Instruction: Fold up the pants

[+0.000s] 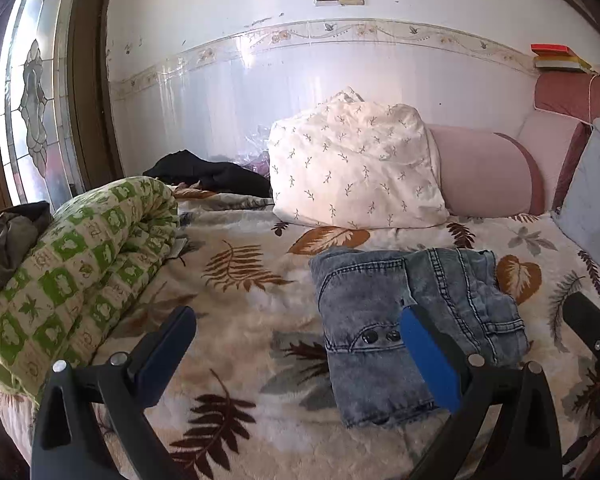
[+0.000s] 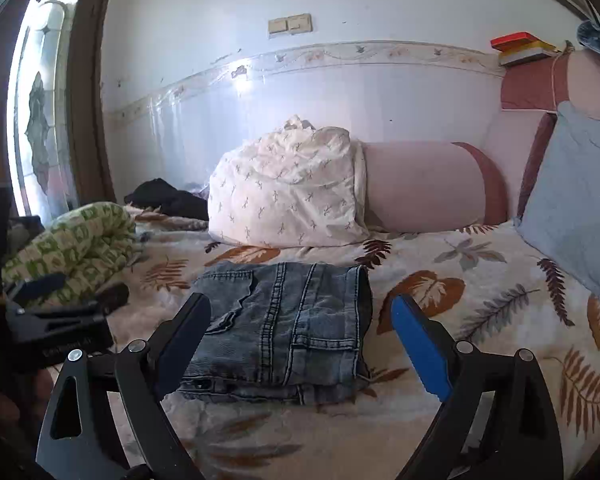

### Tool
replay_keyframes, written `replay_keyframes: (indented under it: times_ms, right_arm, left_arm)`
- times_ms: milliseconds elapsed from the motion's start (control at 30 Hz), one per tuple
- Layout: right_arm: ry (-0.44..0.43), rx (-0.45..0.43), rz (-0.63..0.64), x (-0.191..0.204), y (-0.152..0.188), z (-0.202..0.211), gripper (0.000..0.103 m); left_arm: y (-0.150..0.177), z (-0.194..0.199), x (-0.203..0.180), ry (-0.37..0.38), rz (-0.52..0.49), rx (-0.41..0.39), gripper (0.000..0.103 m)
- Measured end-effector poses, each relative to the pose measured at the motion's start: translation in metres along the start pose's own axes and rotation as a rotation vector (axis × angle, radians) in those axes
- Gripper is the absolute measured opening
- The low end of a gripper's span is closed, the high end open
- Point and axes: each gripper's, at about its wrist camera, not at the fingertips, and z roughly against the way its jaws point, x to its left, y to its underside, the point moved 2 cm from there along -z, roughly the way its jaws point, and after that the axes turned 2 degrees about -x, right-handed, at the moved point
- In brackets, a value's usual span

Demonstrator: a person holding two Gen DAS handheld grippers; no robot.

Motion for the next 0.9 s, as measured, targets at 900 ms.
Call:
replay_keyframes:
  times_ms: [900]
  right_arm:
    - [-0.052,0.051,0.013,0.007,0.004,-0.02,0.092]
  left_arm:
    - [-0.001,-0.01,0.0,0.008,-0.018,0.019,0.103]
